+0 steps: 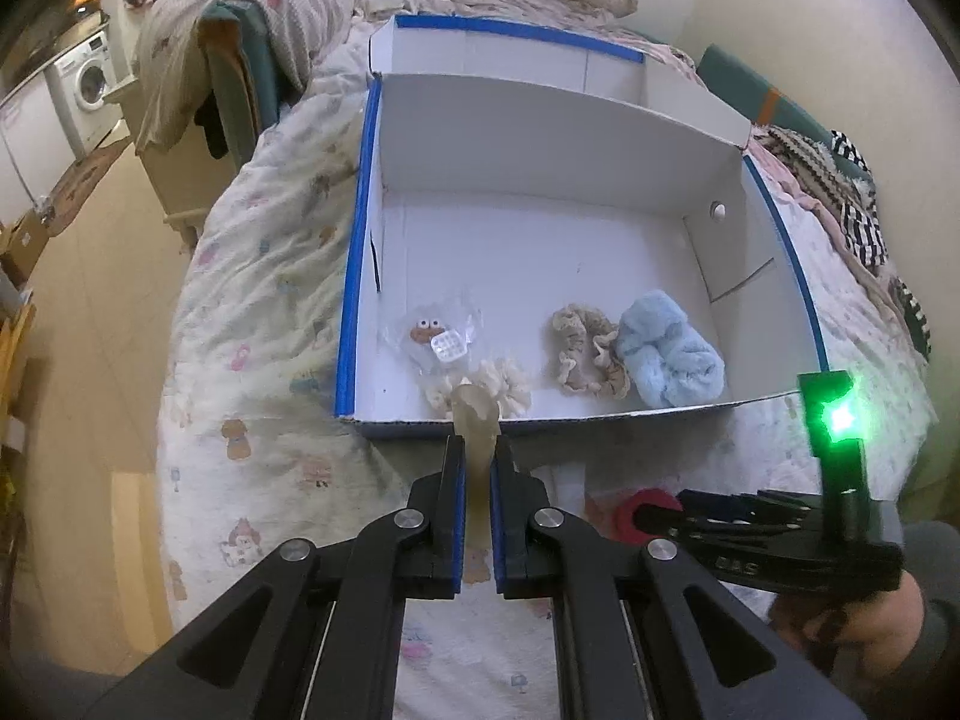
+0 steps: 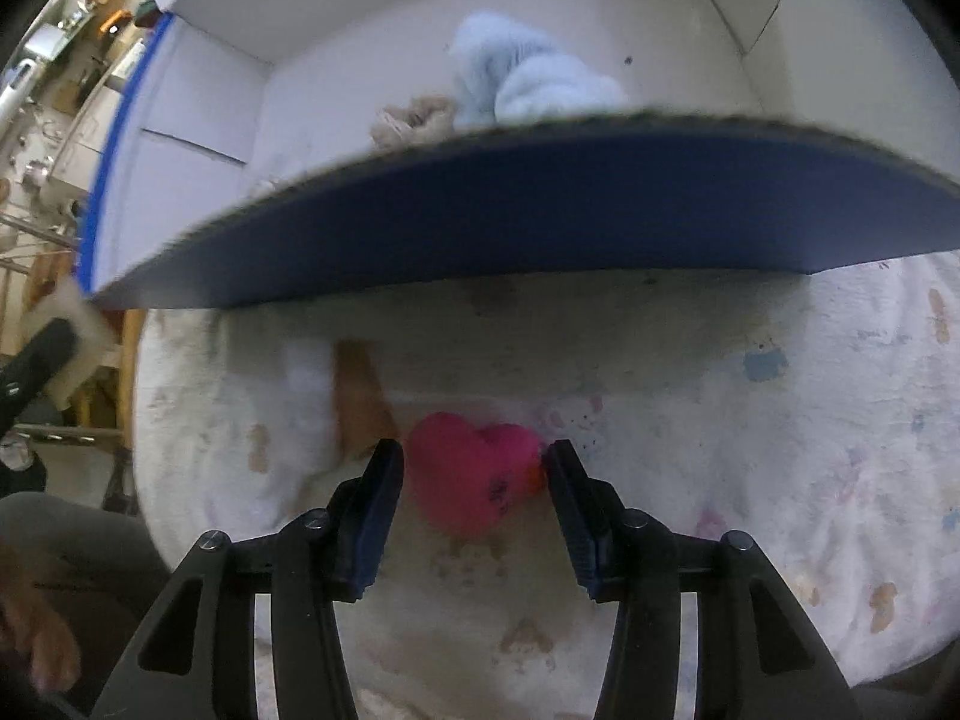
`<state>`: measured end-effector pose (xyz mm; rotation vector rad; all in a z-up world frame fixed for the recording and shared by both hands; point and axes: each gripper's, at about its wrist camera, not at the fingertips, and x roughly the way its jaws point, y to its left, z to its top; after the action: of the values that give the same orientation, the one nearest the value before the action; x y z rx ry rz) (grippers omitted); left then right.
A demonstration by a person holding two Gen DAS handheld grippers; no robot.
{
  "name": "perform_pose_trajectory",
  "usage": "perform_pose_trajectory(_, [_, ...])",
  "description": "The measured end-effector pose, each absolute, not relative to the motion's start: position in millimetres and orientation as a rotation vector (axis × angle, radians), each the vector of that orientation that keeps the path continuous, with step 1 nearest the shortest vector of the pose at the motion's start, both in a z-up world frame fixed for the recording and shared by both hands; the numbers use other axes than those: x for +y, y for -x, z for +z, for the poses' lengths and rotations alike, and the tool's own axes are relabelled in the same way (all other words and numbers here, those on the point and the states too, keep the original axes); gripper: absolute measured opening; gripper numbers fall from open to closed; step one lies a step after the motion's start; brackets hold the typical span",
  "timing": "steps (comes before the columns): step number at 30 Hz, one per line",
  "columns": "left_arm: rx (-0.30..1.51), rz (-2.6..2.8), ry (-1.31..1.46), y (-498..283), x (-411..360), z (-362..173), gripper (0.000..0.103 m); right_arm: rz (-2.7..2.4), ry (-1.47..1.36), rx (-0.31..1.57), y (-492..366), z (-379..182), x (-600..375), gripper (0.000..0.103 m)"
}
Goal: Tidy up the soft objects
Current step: 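Carry the stick and pink duck into the box and open both tools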
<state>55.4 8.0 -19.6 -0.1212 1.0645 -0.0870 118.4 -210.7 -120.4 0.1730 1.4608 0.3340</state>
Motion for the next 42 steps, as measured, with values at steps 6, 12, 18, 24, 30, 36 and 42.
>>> perform_pose_trajectory(6, [1.071,-0.073,0.105,-54.4,8.8,-24.3,0.007,0.360,-0.123,1.440,-118.0,-129.3,-199.7,0.051])
perform_pose_trajectory(12, [1.079,-0.060,0.117,-54.7,11.3,-26.9,0.007,0.398,-0.119,1.385,-108.7,-112.8,-201.7,0.046])
perform_pose_trajectory(18, [1.075,-0.065,0.117,-50.5,10.6,-24.0,0.006,0.439,-0.201,1.285,-91.4,-62.7,-218.6,0.046])
perform_pose_trajectory(24, [1.081,-0.097,0.135,-51.4,6.3,-15.7,0.006,0.485,-0.279,1.127,-89.4,-2.5,-237.4,0.045])
perform_pose_trajectory(30, [1.040,-0.113,0.131,-69.2,-2.0,11.3,0.006,0.500,-0.318,1.037,-115.7,28.0,-243.3,0.045])
perform_pose_trajectory(36, [1.015,-0.131,0.095,-104.8,-11.4,22.9,0.007,0.486,-0.312,1.031,-156.6,28.9,-245.6,0.045])
perform_pose_trajectory(42, [1.090,-0.199,0.078,-140.1,-25.1,-14.6,0.006,0.437,-0.323,1.073,-179.4,-11.1,-246.7,0.045])
